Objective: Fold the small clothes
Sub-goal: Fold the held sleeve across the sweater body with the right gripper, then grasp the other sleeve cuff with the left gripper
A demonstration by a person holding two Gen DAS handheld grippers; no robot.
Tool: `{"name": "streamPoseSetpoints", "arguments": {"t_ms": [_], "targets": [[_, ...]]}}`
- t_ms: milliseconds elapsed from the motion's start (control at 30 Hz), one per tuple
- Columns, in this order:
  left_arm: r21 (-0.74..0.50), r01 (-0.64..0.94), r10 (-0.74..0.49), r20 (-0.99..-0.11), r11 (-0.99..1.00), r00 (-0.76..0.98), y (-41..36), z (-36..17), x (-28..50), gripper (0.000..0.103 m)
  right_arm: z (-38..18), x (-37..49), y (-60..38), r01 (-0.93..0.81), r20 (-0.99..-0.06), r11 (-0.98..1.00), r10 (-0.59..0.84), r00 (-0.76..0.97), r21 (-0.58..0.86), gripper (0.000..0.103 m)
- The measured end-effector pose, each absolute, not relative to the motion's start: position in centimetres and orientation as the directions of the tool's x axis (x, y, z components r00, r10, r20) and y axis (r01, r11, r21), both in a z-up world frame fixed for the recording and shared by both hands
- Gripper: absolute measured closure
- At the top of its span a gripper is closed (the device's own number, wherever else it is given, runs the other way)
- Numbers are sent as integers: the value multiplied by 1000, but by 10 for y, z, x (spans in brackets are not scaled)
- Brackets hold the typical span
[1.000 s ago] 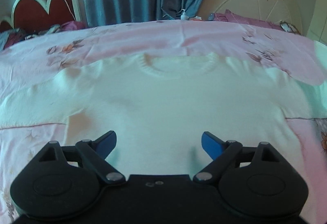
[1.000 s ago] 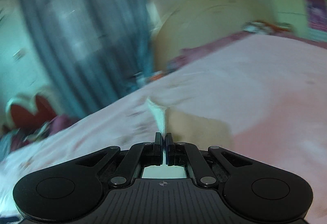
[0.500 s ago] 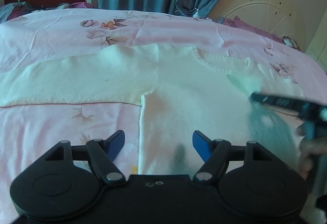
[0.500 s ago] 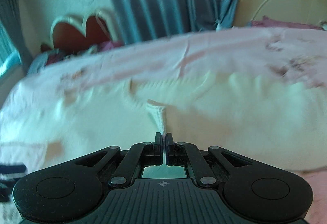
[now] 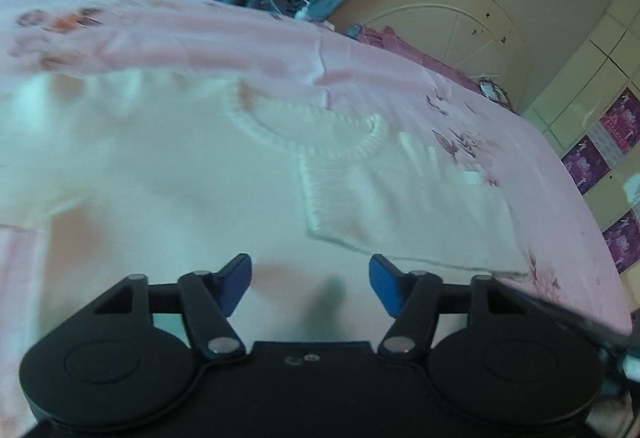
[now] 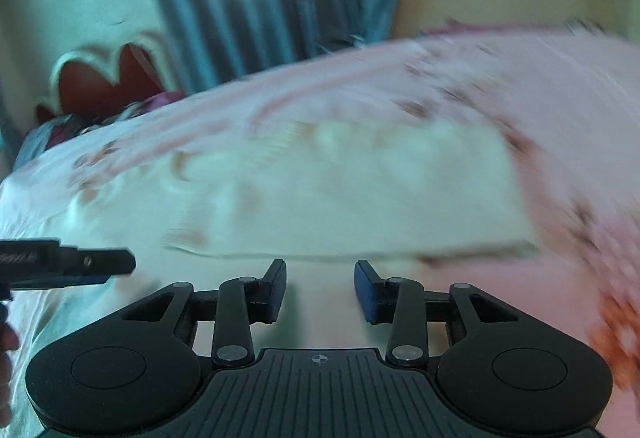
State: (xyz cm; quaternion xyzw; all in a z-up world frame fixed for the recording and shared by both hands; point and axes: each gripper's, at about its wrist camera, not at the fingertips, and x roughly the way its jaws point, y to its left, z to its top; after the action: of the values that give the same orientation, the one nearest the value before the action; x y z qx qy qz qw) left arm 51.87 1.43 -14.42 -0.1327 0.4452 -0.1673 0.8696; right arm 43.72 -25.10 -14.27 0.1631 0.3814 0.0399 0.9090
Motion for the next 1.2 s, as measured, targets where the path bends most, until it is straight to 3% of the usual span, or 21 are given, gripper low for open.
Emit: {"name": "streamPoseSetpoints", "arguments": {"t_ms": [133, 300, 333, 533, 867, 1200], "targets": [[-372, 163, -398, -738, 914, 545, -3, -156, 542, 54, -148, 434, -283, 149, -687, 911, 174, 706, 384, 64], [-349, 217, -410, -738, 912, 537, -24, -160, 560, 84, -155, 441, -300, 227, -679, 857, 178, 712, 463, 64], [-339, 234, -412, -737, 911, 536, -26, -159, 561, 95, -157, 443, -300, 233, -679, 852, 178, 712, 469, 64], [-307, 233, -384, -672, 923, 633, 14, -124, 548, 96, -155, 451, -291, 226, -694, 880, 149, 704, 418, 64], [-261, 113, -270, -712, 959, 648, 88, -135, 540, 96, -158, 452, -279, 185, -710, 931, 101, 697, 314, 65], [-271, 27, -220, -714, 962, 664, 122, -142, 539, 96, -160, 451, -280, 188, -713, 936, 87, 696, 298, 76]]}}
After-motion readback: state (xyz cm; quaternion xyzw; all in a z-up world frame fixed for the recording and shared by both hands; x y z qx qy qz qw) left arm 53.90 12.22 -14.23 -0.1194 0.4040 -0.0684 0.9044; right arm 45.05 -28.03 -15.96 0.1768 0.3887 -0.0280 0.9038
